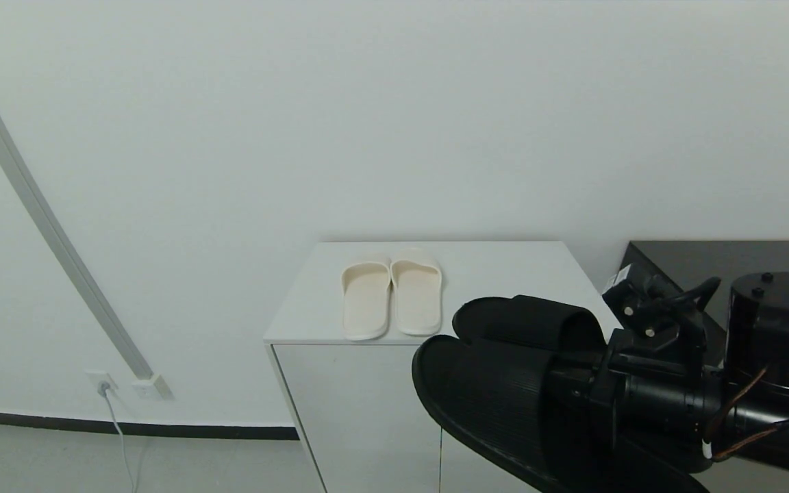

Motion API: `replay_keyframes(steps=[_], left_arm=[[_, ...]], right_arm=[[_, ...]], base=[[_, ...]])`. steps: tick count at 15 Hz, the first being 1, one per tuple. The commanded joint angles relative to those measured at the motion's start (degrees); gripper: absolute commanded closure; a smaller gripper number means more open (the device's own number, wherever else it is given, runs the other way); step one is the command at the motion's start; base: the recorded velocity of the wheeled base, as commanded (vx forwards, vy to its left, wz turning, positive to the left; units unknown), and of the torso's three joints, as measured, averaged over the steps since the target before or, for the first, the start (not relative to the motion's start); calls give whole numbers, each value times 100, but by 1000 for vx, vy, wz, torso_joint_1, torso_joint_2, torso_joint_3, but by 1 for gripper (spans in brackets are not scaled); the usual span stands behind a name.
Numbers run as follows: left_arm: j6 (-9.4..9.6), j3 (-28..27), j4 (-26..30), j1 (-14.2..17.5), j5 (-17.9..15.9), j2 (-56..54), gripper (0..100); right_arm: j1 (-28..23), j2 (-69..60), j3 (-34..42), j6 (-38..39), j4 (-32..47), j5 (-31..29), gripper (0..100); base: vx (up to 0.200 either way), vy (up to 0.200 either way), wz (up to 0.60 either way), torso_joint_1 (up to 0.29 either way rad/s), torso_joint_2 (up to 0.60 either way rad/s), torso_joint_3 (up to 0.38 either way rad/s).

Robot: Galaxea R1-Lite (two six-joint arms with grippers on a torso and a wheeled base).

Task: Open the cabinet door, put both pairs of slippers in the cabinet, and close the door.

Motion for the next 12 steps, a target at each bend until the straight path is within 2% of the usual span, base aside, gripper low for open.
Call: replay_keyframes(steps=[1, 3, 6, 7, 12], left_arm=[[-6, 0, -1, -4, 1, -1, 100], [-6, -9, -1, -4, 1, -1, 100], [-6, -9, -1, 5, -8, -1, 100], [-15, -9, -1, -4, -8, -1, 0], [-15, -9, -1, -4, -8, -1, 0]], right_arm=[[4, 15, 13, -7, -3, 6, 100], [13, 15, 66, -7, -3, 24, 100], [22, 15, 75, -156, -3, 32, 100], [22, 15, 93, -156, -3, 32, 100], [48, 15, 110, -156, -3, 32, 100]], base=[[0, 0, 0, 0, 0, 0], [0, 0, 0, -38, 92, 57], [0, 0, 0, -146, 339, 186], [0, 0, 0, -154, 388, 203], [0, 0, 0, -204, 475, 265]])
